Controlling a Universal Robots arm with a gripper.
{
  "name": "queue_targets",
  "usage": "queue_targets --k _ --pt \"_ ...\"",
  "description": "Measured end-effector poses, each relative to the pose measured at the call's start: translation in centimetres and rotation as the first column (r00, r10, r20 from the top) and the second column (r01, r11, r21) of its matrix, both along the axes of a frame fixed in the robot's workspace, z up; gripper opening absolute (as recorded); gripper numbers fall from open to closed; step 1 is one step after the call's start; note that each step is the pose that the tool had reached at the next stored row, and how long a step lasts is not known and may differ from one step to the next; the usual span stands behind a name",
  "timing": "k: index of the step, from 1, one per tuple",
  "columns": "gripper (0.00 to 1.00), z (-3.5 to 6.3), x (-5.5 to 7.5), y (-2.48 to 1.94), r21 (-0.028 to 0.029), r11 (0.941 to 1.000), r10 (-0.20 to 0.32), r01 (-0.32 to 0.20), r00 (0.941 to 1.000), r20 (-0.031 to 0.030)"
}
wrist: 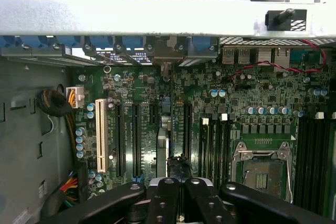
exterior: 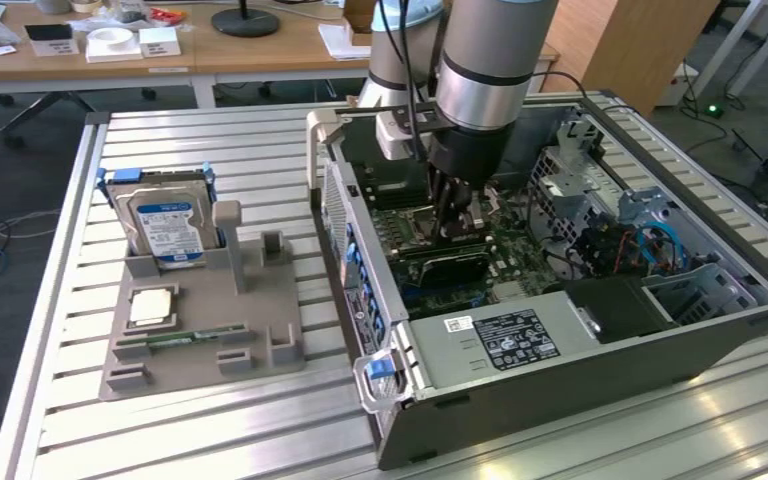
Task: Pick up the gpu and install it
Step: 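Press down on the gpu until it lock into place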
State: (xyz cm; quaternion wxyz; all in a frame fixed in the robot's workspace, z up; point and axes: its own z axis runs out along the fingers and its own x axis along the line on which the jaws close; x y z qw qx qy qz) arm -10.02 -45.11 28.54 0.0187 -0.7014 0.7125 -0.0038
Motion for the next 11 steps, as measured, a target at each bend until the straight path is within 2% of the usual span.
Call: queue_targets --k 4,11 --pt "0.11 0.52 0.00 0.00 0.0000 1.0000 0.000 0.000 1.0000 0.0000" --pt "0.11 0.53 0.00 0.00 0.0000 1.0000 0.000 0.000 1.0000 0.0000"
